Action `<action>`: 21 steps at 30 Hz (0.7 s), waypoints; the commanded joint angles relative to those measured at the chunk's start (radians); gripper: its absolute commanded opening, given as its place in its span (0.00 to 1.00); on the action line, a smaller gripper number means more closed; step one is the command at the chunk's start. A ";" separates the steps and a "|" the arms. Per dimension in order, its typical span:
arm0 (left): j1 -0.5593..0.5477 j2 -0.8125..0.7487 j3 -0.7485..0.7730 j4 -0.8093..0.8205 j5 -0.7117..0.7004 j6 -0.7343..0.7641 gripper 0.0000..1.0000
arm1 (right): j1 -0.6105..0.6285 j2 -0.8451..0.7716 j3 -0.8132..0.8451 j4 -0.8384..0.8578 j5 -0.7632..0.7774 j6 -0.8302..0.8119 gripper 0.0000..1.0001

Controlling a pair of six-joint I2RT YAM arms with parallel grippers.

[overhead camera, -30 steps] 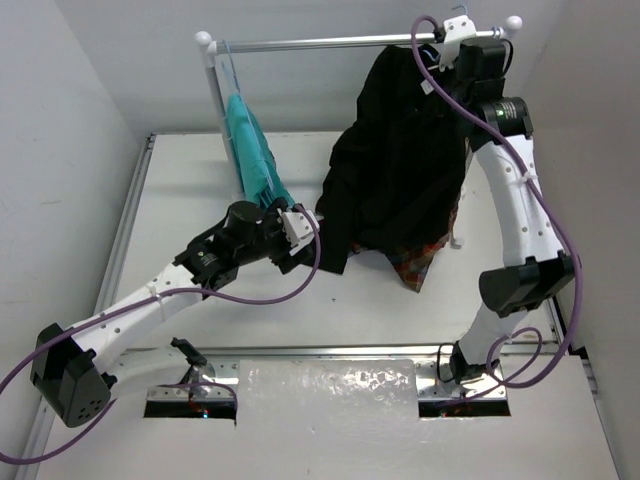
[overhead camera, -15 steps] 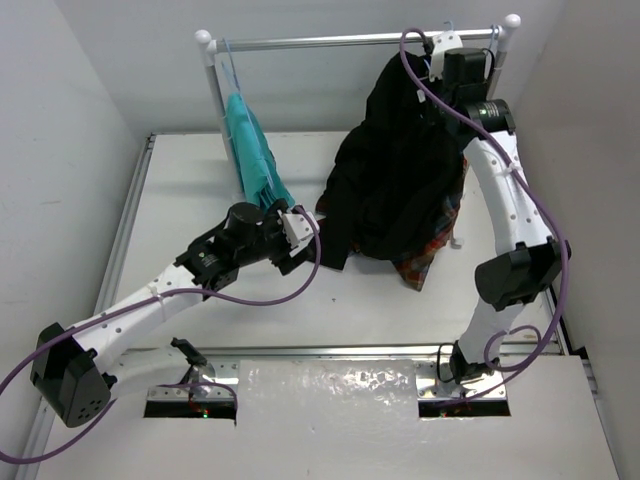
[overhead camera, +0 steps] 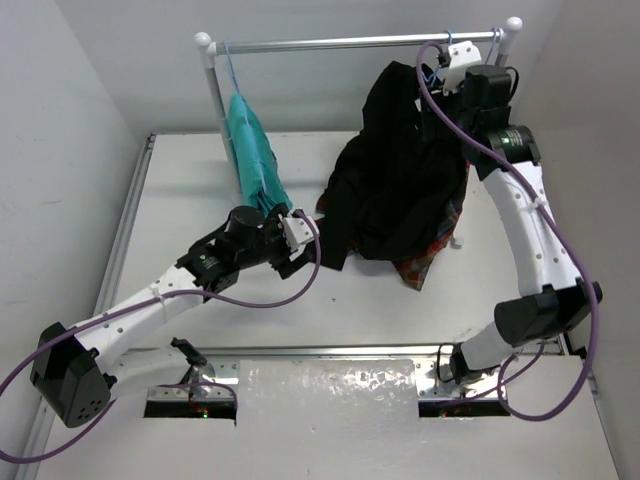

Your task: Place the shirt on the hanger

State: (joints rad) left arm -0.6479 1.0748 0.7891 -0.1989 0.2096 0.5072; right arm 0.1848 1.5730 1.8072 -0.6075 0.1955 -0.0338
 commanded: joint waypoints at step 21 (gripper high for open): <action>0.016 -0.090 -0.211 0.122 -0.259 -0.288 0.76 | -0.004 -0.761 -0.762 -0.153 0.468 0.334 0.99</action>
State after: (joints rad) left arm -0.6418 1.0164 0.6144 -0.1558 0.0566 0.3222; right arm 0.1852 0.8665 1.1080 -0.6613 0.3660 0.1772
